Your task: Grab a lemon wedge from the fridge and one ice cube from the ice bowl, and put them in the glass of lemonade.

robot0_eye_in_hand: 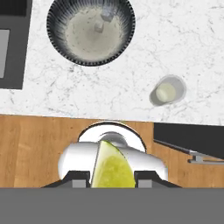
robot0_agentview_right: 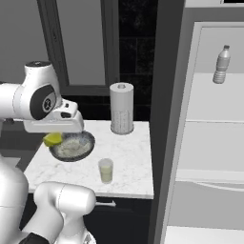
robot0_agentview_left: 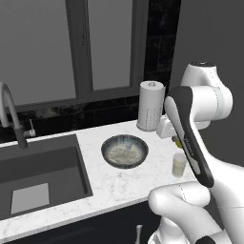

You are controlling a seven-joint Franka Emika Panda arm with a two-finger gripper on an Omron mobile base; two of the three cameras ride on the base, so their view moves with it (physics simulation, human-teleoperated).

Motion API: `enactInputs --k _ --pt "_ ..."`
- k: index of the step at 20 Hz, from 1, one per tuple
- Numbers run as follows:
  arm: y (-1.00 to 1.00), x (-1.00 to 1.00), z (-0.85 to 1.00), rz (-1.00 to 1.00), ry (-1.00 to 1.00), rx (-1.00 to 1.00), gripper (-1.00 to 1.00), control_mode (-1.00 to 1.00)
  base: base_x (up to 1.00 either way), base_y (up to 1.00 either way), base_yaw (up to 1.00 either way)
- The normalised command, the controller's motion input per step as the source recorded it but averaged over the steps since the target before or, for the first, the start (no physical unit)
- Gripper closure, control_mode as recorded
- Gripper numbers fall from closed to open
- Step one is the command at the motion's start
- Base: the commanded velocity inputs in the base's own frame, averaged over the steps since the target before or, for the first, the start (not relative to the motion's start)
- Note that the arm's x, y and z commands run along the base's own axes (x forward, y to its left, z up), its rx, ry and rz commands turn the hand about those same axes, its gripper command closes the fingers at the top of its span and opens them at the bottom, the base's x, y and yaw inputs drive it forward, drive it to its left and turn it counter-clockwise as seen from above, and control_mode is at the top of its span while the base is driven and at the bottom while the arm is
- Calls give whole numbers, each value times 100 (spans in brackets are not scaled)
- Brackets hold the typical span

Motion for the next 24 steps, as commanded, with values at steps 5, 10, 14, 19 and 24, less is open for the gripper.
enactInputs --k 5,10,14,19,24 --pt "-59 51 -2 0 7 0 100 -100 0 0 0" --pt "-24 45 -51 0 -2 0 100 -100 0 0 0" --pt "0 45 -52 0 0 0 100 -100 0 0 0" --pt "-28 31 -19 4 1 0 100 -100 0 0 0" --pt "-18 10 -28 6 -2 0 100 -100 0 0 0"
